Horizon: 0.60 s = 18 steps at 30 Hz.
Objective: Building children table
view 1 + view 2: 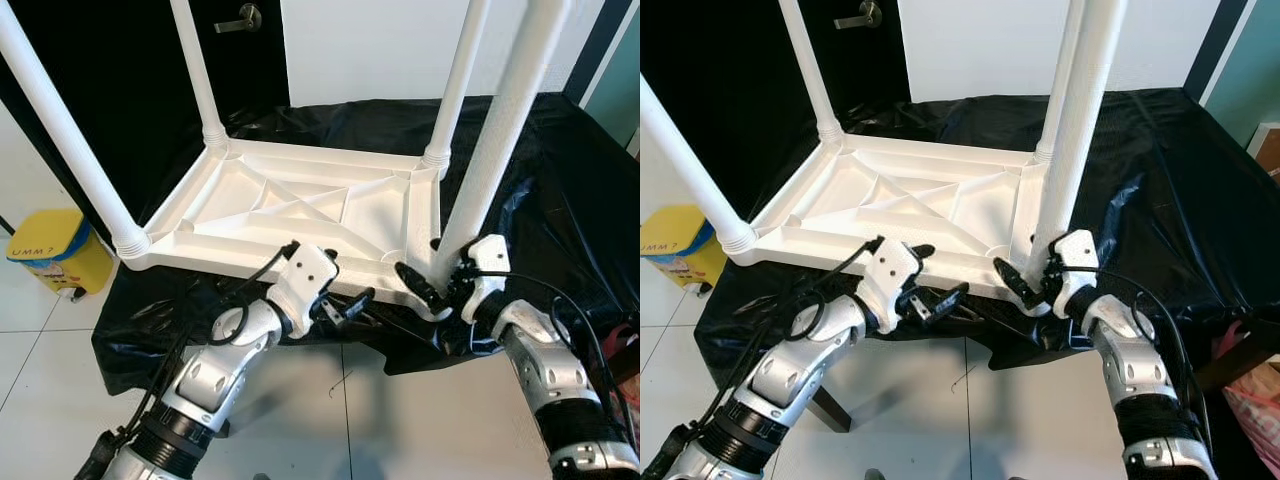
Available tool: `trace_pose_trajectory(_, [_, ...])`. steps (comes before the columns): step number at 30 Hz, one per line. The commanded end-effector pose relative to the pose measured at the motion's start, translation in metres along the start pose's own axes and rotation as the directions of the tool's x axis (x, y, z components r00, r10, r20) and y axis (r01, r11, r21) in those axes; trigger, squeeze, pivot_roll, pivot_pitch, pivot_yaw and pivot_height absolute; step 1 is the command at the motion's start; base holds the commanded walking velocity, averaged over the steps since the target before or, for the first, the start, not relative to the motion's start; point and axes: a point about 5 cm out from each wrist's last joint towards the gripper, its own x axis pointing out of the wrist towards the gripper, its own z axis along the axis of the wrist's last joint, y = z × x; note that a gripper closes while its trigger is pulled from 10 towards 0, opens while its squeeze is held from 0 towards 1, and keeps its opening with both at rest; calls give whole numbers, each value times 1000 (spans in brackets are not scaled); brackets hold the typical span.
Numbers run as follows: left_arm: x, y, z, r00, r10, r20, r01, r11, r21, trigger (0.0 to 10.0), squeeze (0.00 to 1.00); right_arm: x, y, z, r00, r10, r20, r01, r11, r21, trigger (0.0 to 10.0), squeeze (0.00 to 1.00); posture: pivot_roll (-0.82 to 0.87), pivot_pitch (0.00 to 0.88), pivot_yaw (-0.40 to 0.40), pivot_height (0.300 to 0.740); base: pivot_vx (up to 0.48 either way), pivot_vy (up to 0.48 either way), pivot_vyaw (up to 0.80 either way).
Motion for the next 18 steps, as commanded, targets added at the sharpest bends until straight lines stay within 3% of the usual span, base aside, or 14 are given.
trace_pose_trajectory(1, [0,-6,0,995,-100,-6,100,995,17,10000,0,4,2,-2,999,37,-14,-37,999,-4,3569,0,-22,0,9,740,0,0,0])
trace_pose_trajectory(2, [0,-5,-1,996,-90,-11,91,996,22,10000,0,3,1,-4,999,43,-21,-43,999,-3,0,0,-19,0,5,740,0,0,0])
trace_pose_trajectory(10, [2,0,0,997,-70,-12,70,997,33,10000,0,-1,-5,-12,999,29,-41,-29,1000,7,0,0,-20,0,8,740,0,0,0])
trace_pose_trajectory(12, [3,2,2,998,-69,-9,69,997,36,10000,0,-2,-5,-16,998,20,-52,-20,1000,9,510,0,-22,0,11,740,0,0,0])
trace_pose_trajectory(13, [3,2,2,998,-69,-9,69,997,37,10000,0,-3,-5,-17,998,14,-57,-14,1000,7,2667,0,-24,0,14,740,0,0,0])
trace_pose_trajectory(14, [3,3,2,998,-69,-9,69,997,38,10000,0,-3,-5,-19,998,4,-58,-3,1000,17,10000,0,-28,0,19,740,0,0,0])
trace_pose_trajectory(18, [3,4,1,998,-66,-14,67,997,45,10000,0,-6,-2,-24,997,-53,-50,54,998,30,10000,0,-33,0,20,740,0,0,0])
